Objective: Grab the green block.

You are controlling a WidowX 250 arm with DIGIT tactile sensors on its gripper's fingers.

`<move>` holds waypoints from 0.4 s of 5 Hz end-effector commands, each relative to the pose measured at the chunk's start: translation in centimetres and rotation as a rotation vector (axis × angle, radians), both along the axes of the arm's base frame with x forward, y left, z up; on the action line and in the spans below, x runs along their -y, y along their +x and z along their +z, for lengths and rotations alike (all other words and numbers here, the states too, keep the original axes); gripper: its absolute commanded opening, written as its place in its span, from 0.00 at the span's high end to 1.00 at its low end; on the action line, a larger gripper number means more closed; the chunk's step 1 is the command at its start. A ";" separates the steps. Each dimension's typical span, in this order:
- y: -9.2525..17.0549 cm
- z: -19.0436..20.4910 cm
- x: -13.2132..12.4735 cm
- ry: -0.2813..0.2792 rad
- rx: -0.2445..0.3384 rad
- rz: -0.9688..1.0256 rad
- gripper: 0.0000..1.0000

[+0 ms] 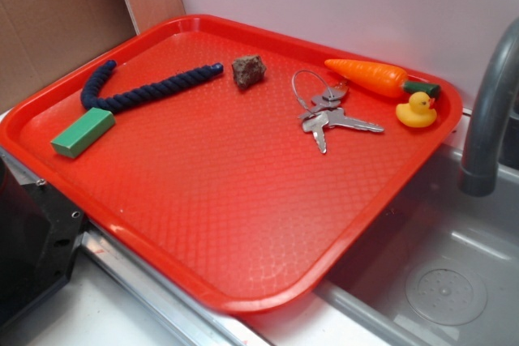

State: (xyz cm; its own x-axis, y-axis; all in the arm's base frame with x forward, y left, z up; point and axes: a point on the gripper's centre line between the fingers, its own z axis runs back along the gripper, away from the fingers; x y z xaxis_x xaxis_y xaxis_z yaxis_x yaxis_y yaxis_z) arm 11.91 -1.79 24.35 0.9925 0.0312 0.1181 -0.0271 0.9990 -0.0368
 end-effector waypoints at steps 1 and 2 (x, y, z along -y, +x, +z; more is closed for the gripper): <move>0.0 0.0 0.0 0.000 0.000 0.000 0.00; 1.6 -5.0 -5.0 0.005 -0.038 0.216 0.00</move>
State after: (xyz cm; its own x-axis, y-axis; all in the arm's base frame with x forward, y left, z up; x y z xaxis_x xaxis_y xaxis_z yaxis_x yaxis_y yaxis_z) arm 13.26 3.18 18.72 0.9663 0.2503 0.0600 -0.2493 0.9681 -0.0239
